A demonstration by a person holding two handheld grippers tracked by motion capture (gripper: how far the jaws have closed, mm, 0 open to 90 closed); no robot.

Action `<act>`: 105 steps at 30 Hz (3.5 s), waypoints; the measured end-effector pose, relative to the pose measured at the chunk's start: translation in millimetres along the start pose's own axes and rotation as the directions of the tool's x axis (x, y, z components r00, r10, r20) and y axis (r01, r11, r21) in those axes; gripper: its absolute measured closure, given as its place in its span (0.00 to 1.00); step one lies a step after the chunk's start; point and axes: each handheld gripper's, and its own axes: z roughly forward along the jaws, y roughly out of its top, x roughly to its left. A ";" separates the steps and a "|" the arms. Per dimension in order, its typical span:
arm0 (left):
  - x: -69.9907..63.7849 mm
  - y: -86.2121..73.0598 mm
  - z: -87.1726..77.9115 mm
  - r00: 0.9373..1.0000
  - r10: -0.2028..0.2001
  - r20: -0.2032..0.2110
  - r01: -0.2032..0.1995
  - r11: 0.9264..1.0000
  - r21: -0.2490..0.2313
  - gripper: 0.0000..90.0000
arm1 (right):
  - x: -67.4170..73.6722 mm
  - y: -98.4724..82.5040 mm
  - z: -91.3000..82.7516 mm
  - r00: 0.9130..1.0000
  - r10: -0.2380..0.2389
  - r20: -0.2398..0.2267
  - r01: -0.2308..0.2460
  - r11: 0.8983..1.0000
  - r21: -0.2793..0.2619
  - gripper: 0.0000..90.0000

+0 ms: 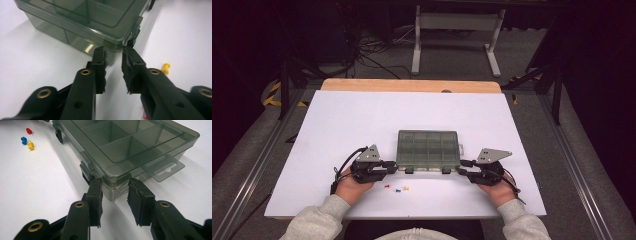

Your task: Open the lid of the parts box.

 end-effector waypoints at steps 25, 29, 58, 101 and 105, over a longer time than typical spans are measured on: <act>-0.5 1.1 -1.4 1.000 -0.002 -0.007 0.002 1.000 -0.015 0.86 | -0.5 0.4 -4.2 1.000 0.010 0.006 -0.010 1.000 -0.012 0.81; -0.5 1.3 -2.0 1.000 -0.006 -0.016 0.006 1.000 -0.021 0.87 | -0.9 0.4 -5.1 1.000 0.011 0.005 -0.011 1.000 -0.018 0.83; -3.7 6.7 -3.5 1.000 -0.004 -0.010 0.003 0.997 -0.071 0.91 | -1.1 3.0 -11.8 0.999 0.035 0.012 -0.033 0.996 -0.082 0.96; -5.7 30.5 13.4 0.996 0.001 0.087 0.006 0.997 -0.079 0.57 | -15.7 57.1 -8.3 0.983 -0.047 0.177 0.072 0.988 -0.138 0.47; -4.5 29.9 19.5 0.995 -0.003 0.102 0.008 0.999 -0.048 0.57 | -19.4 61.9 -7.8 0.984 -0.042 0.171 0.067 0.987 -0.145 0.47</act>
